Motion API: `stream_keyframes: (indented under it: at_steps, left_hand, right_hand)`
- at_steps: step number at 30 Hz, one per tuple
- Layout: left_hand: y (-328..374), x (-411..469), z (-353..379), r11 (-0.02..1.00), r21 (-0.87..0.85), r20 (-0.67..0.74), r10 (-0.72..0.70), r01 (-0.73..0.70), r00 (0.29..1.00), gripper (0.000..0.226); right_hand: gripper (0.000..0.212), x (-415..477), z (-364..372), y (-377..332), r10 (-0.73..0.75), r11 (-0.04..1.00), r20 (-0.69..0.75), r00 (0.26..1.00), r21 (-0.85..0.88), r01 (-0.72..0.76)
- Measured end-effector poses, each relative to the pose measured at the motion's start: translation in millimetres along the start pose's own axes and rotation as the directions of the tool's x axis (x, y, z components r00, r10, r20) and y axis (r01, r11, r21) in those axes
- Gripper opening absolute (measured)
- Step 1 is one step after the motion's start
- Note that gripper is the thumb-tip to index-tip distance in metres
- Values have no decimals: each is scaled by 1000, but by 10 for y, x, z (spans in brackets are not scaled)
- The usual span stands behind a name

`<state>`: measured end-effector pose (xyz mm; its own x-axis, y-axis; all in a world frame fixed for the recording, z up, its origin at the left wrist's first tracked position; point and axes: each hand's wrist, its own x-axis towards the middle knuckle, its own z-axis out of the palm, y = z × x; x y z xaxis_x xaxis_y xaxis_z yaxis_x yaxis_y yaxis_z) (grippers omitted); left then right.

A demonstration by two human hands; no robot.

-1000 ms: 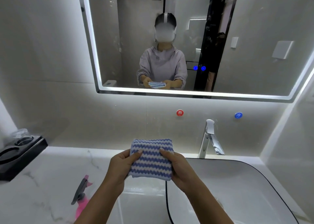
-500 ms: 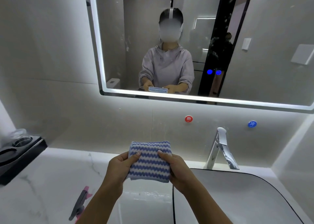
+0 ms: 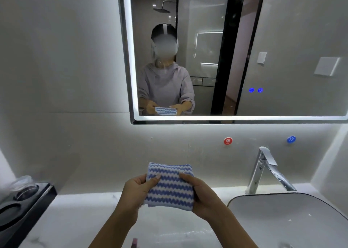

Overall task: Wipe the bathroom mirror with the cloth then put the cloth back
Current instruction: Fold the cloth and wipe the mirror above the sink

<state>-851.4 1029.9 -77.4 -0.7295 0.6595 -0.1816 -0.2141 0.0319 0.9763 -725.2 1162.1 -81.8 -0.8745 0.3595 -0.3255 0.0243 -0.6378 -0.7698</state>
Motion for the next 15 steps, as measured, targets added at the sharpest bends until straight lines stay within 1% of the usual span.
stream_keyframes:
  at_steps: [4, 8, 15]
  left_hand:
    - [108, 76, -270, 1000, 28, 40, -4, 3, 999, 22]
    - [171, 153, -394, 999, 33, 41, -29, 28, 999, 23]
    - [249, 224, -349, 999, 4, 70, -42, 42, 997, 24]
  right_hand:
    - [41, 123, 243, 78, 56, 996, 9, 998, 63, -56]
    - [36, 215, 359, 87, 98, 991, 18, 995, 87, -99]
    - [43, 282, 371, -40, 157, 983, 19, 987, 93, -158]
